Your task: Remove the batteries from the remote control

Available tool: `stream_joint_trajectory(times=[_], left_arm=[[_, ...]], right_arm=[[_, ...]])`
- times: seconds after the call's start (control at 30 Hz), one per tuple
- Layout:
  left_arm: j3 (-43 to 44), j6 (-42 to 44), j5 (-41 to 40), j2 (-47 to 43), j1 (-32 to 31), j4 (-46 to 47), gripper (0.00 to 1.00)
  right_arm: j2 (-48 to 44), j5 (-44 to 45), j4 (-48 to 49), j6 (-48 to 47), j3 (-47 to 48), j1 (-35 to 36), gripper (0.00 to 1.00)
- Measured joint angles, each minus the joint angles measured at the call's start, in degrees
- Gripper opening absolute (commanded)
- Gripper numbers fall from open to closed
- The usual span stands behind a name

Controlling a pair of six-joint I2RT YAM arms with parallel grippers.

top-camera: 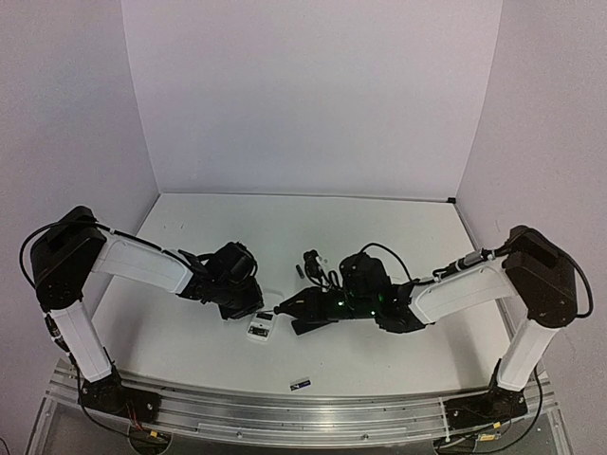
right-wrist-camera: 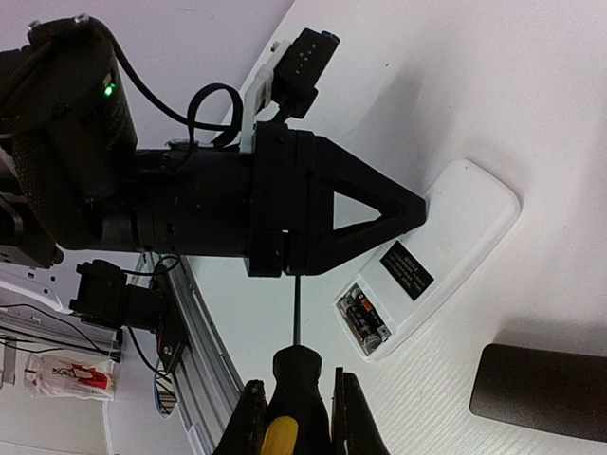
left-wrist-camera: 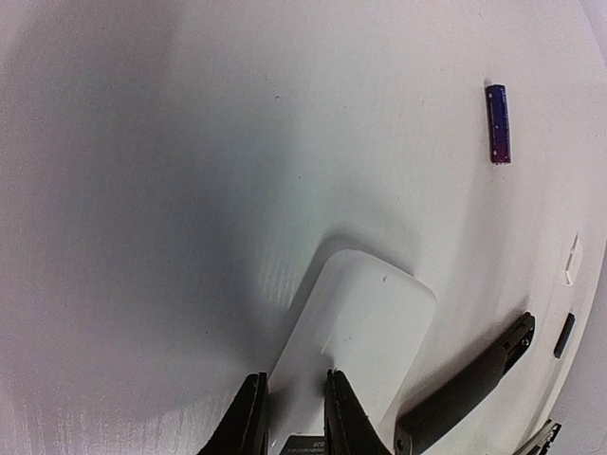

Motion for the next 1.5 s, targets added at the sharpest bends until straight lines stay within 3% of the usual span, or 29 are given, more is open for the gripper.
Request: stream_joint_trajectory(times=[0.17,0.33,0.7,0.83,1.27,1.5], left_arm=[[0.0,0.0,-0.3,0.0,0.0,0.0,0.10],[0.3,0.2,-0.5,-0.1,0.0,0.0,0.19],[3.3,2.7,1.3,-0.6,-1.2,-4.9,0.73],[4.7,4.3,1.1,-0.9,-1.7,-8.3,0.88],[16.9,12.0,-4.0,6.6,-3.7,-22.9,0.93],[22.0,14.6,-7.3,10.6,-5.1,-28.0,0.84]], right_arm=[[0.1,0.1,-0.6,-0.1,0.0,0.0,0.00],[-2.2,0.6,-4.1,-0.7,-1.1,0.0,0.00],[-16.3,4.5,-14.8,-3.3,-6.2,0.0,0.00],[-23.3,7.5,-19.9,-4.4,-9.1,0.0,0.00],[-38.5,18.9,-33.9,-7.3,-14.8,0.0,0.00],[-39.5,20.9,-36.2,-7.6,-15.5,0.0,0.00]])
